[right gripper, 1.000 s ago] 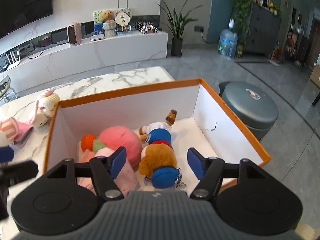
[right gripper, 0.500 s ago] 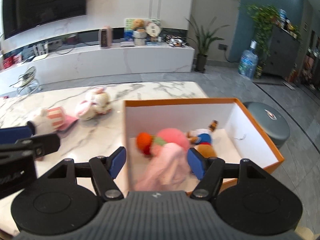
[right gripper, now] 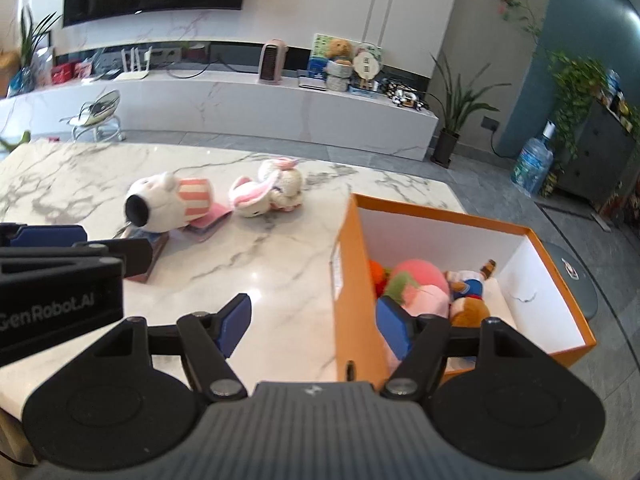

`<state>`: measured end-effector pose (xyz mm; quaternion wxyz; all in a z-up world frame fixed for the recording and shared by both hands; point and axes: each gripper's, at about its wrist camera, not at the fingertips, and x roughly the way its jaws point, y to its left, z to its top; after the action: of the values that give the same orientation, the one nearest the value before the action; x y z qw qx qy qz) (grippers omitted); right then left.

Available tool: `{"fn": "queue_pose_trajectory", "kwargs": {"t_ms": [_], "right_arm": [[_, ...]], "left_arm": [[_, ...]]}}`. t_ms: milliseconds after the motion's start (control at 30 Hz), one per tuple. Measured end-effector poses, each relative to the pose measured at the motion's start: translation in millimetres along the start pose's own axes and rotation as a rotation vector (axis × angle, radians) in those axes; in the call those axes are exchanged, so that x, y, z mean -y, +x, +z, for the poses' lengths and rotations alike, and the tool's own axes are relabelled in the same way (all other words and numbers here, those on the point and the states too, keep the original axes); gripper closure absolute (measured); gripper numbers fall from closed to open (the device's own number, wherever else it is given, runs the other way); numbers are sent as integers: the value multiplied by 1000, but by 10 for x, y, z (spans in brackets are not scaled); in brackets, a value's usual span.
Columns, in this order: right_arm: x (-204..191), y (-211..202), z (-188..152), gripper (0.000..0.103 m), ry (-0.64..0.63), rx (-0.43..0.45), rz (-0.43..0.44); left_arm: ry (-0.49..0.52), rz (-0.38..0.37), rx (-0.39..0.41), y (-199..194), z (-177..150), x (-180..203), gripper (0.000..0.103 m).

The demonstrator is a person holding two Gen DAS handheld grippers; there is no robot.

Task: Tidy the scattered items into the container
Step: 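Withdraw both grippers from the box back over the table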

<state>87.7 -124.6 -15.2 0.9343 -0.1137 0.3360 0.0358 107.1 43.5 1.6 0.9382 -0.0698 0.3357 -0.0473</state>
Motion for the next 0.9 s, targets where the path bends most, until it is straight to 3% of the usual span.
{"fn": "queue_pose_trajectory", "kwargs": {"t_ms": [567, 900], "right_arm": [[-850, 313, 119, 28, -164, -43, 14], [-1067, 740, 213, 28, -168, -79, 8]], "left_arm": [[-110, 39, -60, 252, -153, -766, 41], [-162, 56, -94, 567, -168, -1061, 40]]}}
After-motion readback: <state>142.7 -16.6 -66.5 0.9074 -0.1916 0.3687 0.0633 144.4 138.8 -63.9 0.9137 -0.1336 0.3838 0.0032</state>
